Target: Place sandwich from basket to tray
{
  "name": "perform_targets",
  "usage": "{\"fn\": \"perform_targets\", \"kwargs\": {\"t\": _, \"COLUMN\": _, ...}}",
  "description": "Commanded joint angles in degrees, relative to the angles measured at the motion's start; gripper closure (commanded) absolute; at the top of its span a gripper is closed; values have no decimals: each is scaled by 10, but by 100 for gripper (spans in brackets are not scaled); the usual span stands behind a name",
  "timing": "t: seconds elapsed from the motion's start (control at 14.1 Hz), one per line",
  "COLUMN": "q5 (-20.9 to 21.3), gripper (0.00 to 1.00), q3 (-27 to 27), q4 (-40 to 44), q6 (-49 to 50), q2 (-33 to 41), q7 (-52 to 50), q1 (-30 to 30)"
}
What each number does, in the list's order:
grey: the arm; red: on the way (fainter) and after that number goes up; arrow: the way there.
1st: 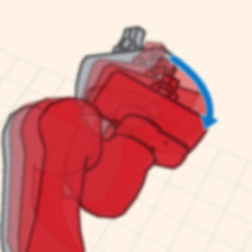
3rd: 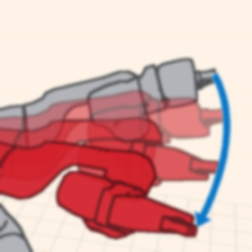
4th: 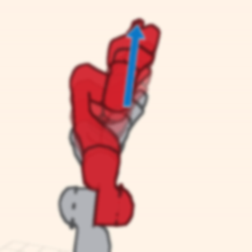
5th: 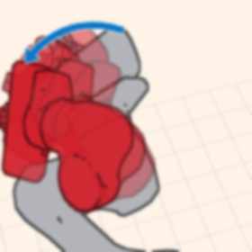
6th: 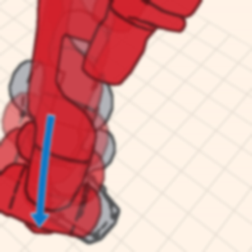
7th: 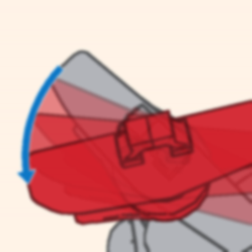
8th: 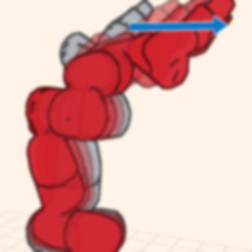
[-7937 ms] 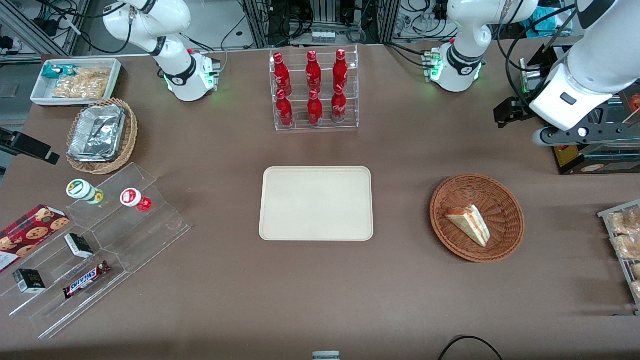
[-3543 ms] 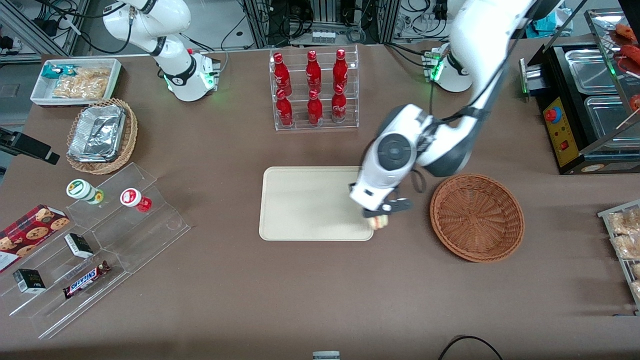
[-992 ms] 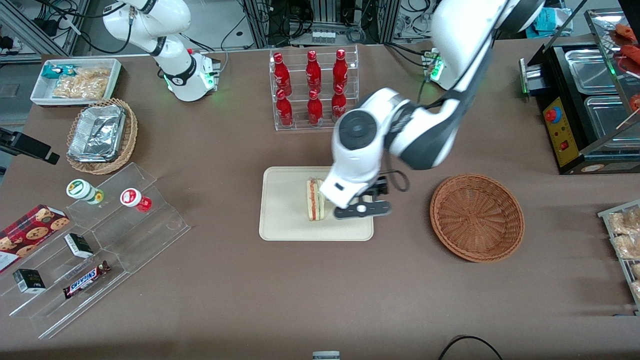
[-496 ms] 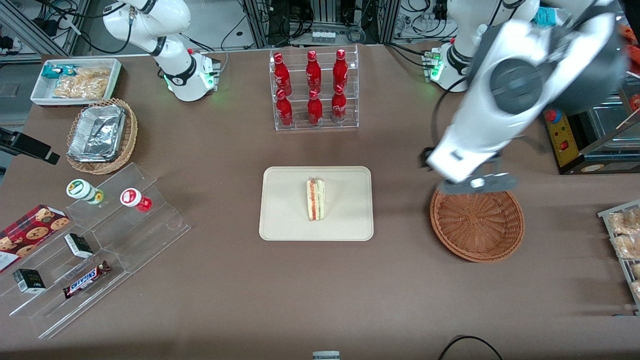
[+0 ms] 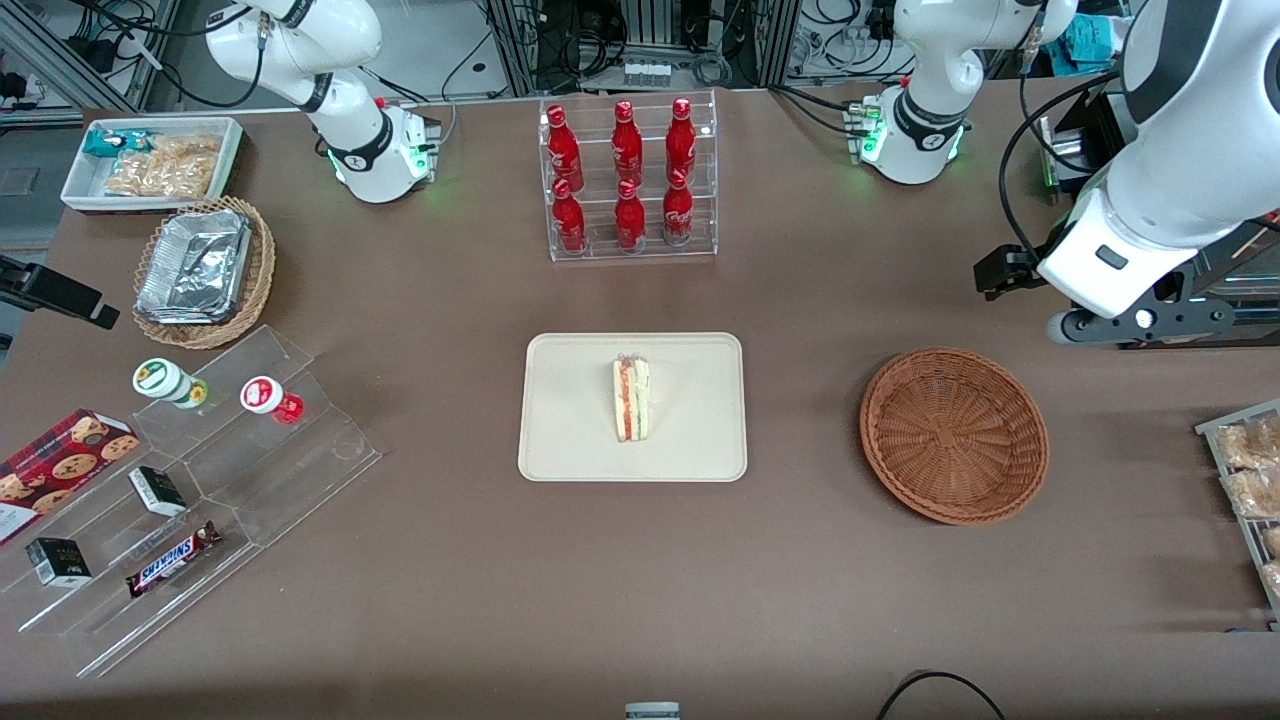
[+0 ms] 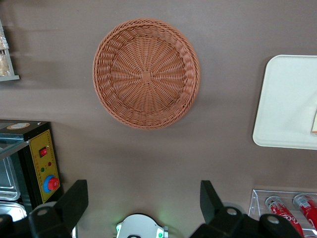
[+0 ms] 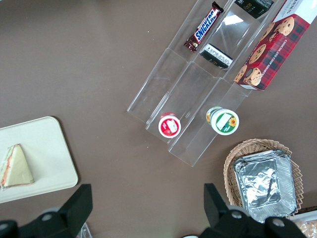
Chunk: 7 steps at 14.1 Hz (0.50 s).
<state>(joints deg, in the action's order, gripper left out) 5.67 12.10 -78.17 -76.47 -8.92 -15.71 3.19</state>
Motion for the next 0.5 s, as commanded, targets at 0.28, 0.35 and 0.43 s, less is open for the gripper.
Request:
{"fn": "perform_targets", "kwargs": {"t": 0.28, "q5": -1, "gripper": 0, "q3": 6, "q4": -7, "q6": 76, "q2": 33, "q7": -17, "q1": -5}}
{"fn": "perform_targets", "kwargs": {"t": 0.35, "q5": -5, "gripper": 0, "q3": 8, "q4": -39, "q6": 70, "q2": 54, "q7": -20, "q1": -20}}
{"fn": "perform_targets", "kwargs": {"t": 0.43, "q5": -14, "gripper": 0, "q3": 20, "q4": -78, "q6": 31, "q2": 83, "q7": -20, "q1": -43}}
